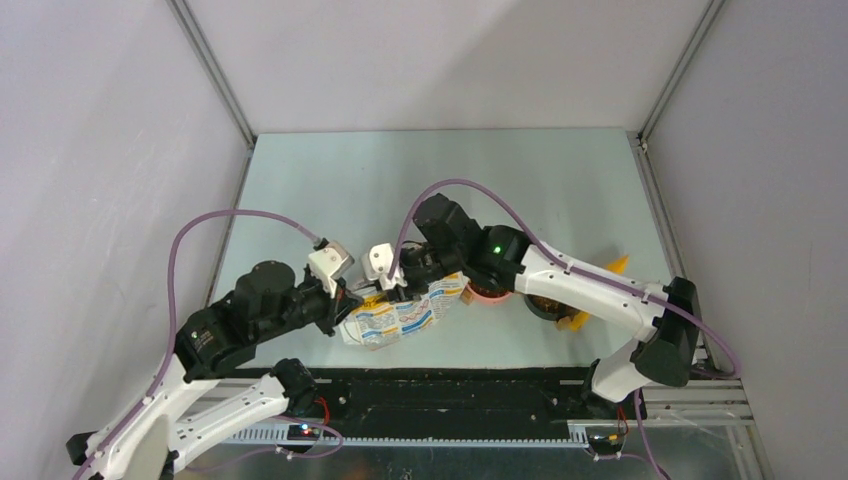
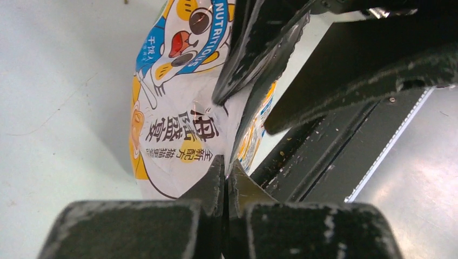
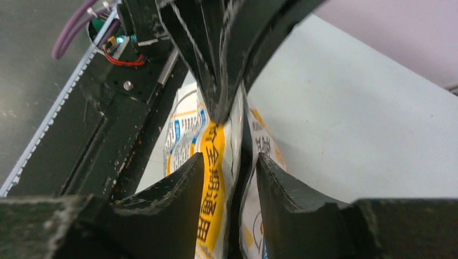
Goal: Serve the pet food
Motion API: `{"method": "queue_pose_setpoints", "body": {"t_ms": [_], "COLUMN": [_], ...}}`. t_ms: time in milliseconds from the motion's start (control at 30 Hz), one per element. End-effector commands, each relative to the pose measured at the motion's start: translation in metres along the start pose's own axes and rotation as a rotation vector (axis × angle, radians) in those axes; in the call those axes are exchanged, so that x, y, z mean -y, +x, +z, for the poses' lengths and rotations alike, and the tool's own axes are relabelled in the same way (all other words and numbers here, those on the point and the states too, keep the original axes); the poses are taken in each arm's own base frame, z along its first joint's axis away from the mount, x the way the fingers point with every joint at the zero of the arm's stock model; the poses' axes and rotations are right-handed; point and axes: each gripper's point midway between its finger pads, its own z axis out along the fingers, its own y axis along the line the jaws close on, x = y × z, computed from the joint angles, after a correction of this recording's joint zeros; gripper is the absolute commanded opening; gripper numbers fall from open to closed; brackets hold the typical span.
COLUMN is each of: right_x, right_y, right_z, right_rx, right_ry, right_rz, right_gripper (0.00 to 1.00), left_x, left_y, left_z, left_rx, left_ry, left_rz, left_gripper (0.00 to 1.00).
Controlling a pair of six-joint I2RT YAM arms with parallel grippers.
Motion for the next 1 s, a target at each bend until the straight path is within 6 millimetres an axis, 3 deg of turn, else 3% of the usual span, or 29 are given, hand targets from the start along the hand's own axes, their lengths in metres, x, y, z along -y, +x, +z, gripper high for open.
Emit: {"method": "queue_pose_setpoints", "body": {"t_ms": [0,133,200,267,300,333,567,633,667,800,900,967], "right_x": [0.006,0.006,-0.003,-0.005,-0.005,-0.006,-0.008,-0.005,-0.006,-0.007,-0.004,-0.004], "right_y": [-0.037,-0.042,-0.040,-0.042,-0.042,-0.040,-0.029,-0.026,-0.024,-0.011,-0.001,0.001], "right_z": [0.007,0.020,0.022,0.022,0.022,0.021,0.010,0.006,0.005,0.004,0.005,0.003], "right_rx": [0.095,0.123,0.113,0.109,0.103,0.091,0.010,-0.017,-0.028,-0.078,-0.122,-0.134], "right_ry": [-0.009,-0.058,-0.114,-0.142,-0.146,-0.151,-0.126,-0.105,-0.107,-0.103,-0.093,-0.097], "right_rz": [0.003,0.042,0.062,0.058,0.054,0.057,0.036,0.044,0.047,0.041,0.046,0.052], "right_gripper": [0.46,0.44,0.34,0.19,0.05,0.01,0.00,0.10,0.20,0.28,0.25,0.08], "left_x": [0.029,0.030,0.030,0.030,0.030,0.031,0.030,0.030,0.030,0.031,0.030,0.030], "left_y": [-0.048,-0.048,-0.049,-0.049,-0.049,-0.049,-0.050,-0.050,-0.050,-0.049,-0.049,-0.049], "left_z": [-0.007,-0.011,-0.012,-0.014,-0.015,-0.016,-0.019,-0.018,-0.018,-0.017,-0.018,-0.018], "left_rx": [0.170,0.182,0.189,0.198,0.200,0.205,0.216,0.214,0.213,0.207,0.211,0.211], "left_ry": [0.155,0.159,0.160,0.161,0.161,0.162,0.161,0.161,0.162,0.164,0.162,0.161], "left_rz": [0.027,0.030,0.030,0.031,0.032,0.033,0.034,0.034,0.034,0.036,0.037,0.038], "left_gripper": [0.00,0.00,0.00,0.00,0.00,0.00,0.00,0.00,0.00,0.00,0.00,0.00]}}
